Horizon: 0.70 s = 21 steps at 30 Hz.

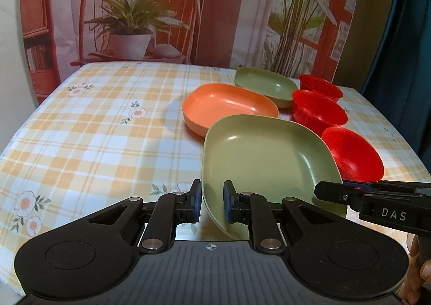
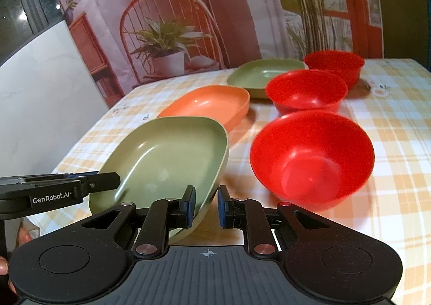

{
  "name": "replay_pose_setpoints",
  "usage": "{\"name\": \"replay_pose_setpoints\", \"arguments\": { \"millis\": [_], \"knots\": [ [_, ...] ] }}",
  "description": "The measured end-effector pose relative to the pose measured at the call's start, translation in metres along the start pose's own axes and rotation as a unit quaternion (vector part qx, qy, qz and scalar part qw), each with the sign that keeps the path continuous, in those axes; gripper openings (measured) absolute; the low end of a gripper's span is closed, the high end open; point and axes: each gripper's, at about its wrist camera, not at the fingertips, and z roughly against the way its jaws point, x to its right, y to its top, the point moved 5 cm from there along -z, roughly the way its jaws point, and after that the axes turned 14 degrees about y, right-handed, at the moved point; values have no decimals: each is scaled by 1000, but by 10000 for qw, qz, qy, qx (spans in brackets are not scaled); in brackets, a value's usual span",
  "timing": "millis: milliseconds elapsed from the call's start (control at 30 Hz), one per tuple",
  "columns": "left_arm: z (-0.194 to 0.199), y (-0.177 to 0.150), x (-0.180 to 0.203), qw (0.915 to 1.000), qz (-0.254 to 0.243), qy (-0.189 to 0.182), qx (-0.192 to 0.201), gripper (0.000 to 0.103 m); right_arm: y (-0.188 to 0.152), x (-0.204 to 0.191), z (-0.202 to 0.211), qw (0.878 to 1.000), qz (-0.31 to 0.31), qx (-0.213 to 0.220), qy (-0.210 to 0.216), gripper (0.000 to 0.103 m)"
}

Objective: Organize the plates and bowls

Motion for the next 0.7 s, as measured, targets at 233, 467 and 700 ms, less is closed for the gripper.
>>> {"name": "replay_pose_setpoints", "arguments": {
  "millis": [233, 467, 700],
  "knots": [
    [6, 15, -3, 9997, 34, -63, 223, 18, 13, -6, -1, 10000, 58, 61, 22, 17],
    [4, 34, -6, 9994, 30, -115, 313, 18, 30, -6, -6, 9999, 3, 90, 57, 17],
    [-1, 63, -11, 9989, -58, -126, 448, 18, 65, -8, -17, 9996, 184, 168, 126, 17]
  ]
}}
